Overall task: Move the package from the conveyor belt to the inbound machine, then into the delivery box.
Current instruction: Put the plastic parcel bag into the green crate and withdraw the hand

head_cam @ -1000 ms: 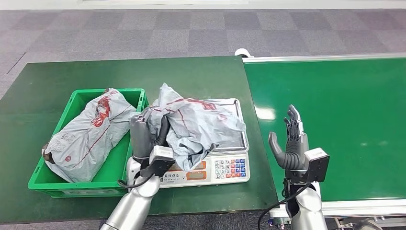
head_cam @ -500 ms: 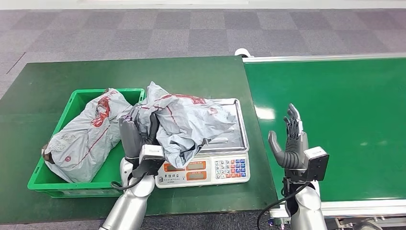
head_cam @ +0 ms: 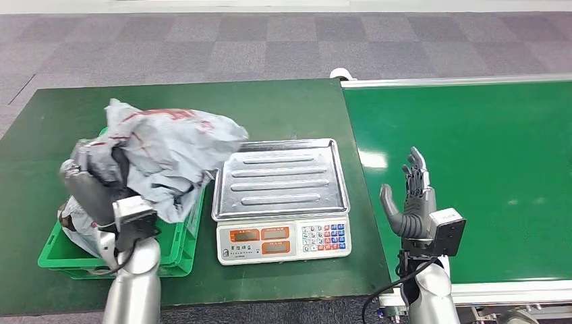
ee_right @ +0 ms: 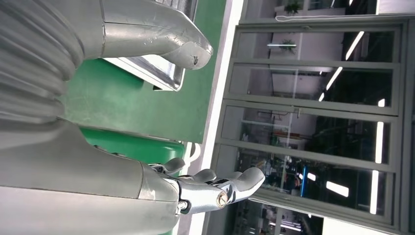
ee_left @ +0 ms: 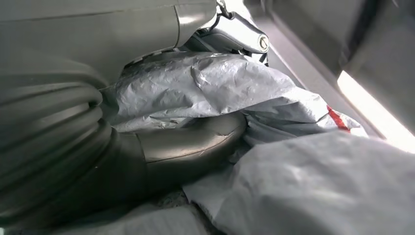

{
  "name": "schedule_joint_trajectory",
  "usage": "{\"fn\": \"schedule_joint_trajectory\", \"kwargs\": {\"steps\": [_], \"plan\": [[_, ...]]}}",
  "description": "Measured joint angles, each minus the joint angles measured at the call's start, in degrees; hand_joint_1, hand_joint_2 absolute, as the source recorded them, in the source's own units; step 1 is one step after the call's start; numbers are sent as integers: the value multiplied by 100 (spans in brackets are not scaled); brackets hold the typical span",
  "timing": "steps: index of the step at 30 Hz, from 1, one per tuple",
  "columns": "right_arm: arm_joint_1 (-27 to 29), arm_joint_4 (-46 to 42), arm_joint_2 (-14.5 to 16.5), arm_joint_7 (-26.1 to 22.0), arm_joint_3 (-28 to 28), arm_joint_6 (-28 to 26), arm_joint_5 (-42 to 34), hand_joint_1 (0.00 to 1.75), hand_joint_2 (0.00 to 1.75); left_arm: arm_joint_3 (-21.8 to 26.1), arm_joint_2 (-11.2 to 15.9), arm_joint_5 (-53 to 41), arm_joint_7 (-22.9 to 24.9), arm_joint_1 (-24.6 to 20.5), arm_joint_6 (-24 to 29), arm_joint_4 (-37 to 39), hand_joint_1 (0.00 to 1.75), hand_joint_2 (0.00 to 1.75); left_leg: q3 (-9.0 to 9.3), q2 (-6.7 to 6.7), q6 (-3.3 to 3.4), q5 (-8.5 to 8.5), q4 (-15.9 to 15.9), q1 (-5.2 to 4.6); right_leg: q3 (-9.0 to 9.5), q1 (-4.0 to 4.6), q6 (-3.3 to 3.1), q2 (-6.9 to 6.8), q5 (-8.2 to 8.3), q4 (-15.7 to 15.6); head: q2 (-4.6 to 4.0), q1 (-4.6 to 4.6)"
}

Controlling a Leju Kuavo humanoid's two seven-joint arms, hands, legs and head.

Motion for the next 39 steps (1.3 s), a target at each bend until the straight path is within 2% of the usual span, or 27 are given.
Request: {"fn": "schedule_joint_trajectory", "kwargs": {"steps": [4, 8, 11, 17, 26, 27, 30, 31, 34, 39], "plan": [[13, 16, 0, 1, 8, -54, -33, 0, 175, 1014, -12, -397, 20, -63, 1, 18, 175, 175, 2, -1, -2, -1, 0, 0, 1, 0, -4, -2, -3, 0, 0, 0], [36, 16, 0, 26, 8, -52, -7, 0, 175, 2279, -77, -1092, 55, -242, -1, 633, 175, 175, 5, 10, -3, -2, 0, 0, -1, -1, -4, 10, -1, 0, 0, -1], [51, 16, 2, 43, 8, -40, 15, 0, 175, 2735, -117, -1382, 253, -273, -1, 867, 175, 175, 4, 11, -3, -2, 0, -1, -1, -1, -4, 13, -1, 0, 0, 1], [51, 16, 16, 102, 8, 10, 72, 0, 175, 2902, -164, -2055, 1031, -266, 1, 954, 175, 175, 1, 8, -2, -6, 0, -1, -1, -2, -4, 11, -2, -1, 0, 1], [50, 16, 33, 108, 8, 30, 90, 0, 175, 2887, -176, -2333, 1331, -260, 0, 969, 175, 175, 4, 9, -2, -6, 0, -1, -1, -1, -5, 11, -3, -1, 0, 0], [50, 16, 33, 110, 8, 33, 95, 0, 175, 2868, -179, -2514, 1475, -255, 0, 981, 164, 175, 4, 8, -2, -6, 0, -1, -1, -1, -5, 11, -3, -1, 0, 0], [48, 16, 34, 113, 8, 47, 119, 0, 175, 2741, -181, -3085, 1933, -237, -1, 1078, 33, 175, 4, 8, -2, -6, 0, -1, 0, -1, -5, 11, -3, -1, 0, 0], [47, 16, 34, 113, 8, 51, 127, 0, 175, 2682, -181, -3132, 2025, -234, -1, 1121, 0, 175, 3, 8, -2, -6, 0, -1, 0, -1, -4, 11, -2, -1, 0, 0], [46, 16, 35, 113, 8, 61, 144, 0, 175, 2497, -174, -2811, 2070, -228, 0, 1225, 0, 175, 3, 8, -2, -6, 0, -2, 0, -2, -4, 11, -2, -1, 0, 0], [41, 16, 41, 113, 8, 72, 156, 0, 175, 2197, -155, -2198, 1658, -193, 1, 1260, 0, 175, 2, 7, -2, -7, 0, -1, 1, -1, -4, 10, -3, -1, 0, 0]]}}
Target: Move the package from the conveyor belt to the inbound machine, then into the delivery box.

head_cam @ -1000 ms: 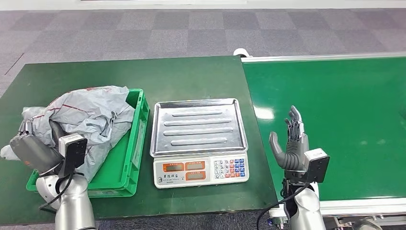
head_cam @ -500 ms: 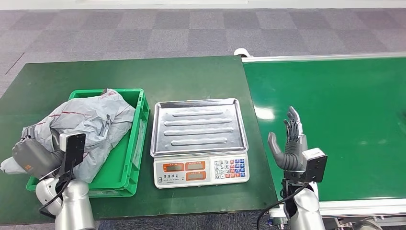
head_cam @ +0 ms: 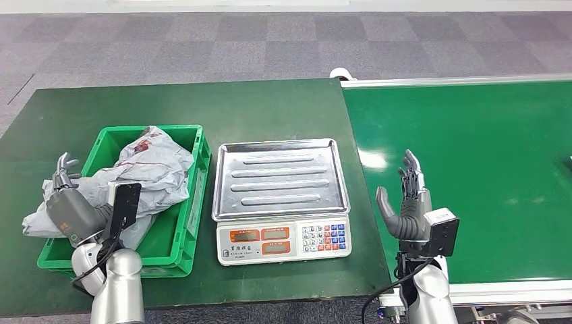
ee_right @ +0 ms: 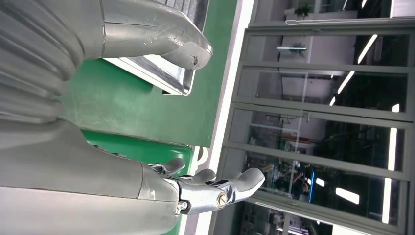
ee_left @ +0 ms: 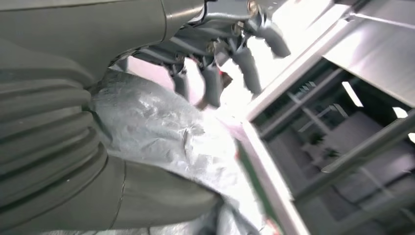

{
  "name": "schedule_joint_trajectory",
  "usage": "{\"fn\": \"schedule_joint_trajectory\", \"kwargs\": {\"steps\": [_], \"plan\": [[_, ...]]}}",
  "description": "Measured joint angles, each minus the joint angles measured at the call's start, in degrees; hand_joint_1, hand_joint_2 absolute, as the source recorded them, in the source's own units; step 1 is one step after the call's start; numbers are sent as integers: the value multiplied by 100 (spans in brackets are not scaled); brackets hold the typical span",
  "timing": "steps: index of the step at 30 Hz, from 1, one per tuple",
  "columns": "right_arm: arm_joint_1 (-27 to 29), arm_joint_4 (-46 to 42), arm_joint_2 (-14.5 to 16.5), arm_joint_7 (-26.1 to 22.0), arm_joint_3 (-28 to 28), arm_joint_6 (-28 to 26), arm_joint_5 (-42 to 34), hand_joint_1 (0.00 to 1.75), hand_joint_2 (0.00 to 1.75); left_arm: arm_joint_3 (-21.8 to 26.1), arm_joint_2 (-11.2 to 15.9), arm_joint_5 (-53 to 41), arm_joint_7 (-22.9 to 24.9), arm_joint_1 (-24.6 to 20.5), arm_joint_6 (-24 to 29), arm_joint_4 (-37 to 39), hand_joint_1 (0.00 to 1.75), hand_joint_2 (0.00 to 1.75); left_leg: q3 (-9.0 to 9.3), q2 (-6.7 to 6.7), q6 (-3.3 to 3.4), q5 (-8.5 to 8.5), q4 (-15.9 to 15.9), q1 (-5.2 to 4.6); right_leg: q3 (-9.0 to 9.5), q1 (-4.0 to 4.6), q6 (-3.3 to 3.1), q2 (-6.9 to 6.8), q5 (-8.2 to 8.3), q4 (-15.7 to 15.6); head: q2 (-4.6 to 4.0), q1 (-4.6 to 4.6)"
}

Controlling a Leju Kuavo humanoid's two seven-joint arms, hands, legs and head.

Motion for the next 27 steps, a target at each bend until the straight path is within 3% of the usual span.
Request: {"fn": "schedule_joint_trajectory", "kwargs": {"steps": [9, 15, 20, 27], "plan": [[-25, 0, 5, -2, 0, 32, 10, 0, 175, -492, 55, 574, -200, 68, 0, 9, 0, 175, 1, 0, 0, 0, 0, 0, 1, 0, 0, -1, 0, 0, 0, 0], [-31, 0, 5, -2, 0, 30, 15, 0, 175, -720, 65, 1854, -1086, 91, 0, -95, 0, 175, 1, 0, 0, 0, 0, 0, 2, 0, 0, -1, 0, 0, 0, 0], [-38, 0, 7, -7, 0, 26, 15, 0, 175, -921, 93, 2464, -1394, 154, 0, -237, 0, 175, 2, 0, 0, 0, 0, 0, 2, 0, 0, -1, 0, 0, 0, 0], [-49, 3, 7, -13, 0, 22, -2, 0, 175, -1896, 308, 3812, -1060, 402, -410, -469, 0, 175, 1, -2, 0, 0, 0, 0, 2, 0, 0, -2, 0, 0, 0, 0]]}}
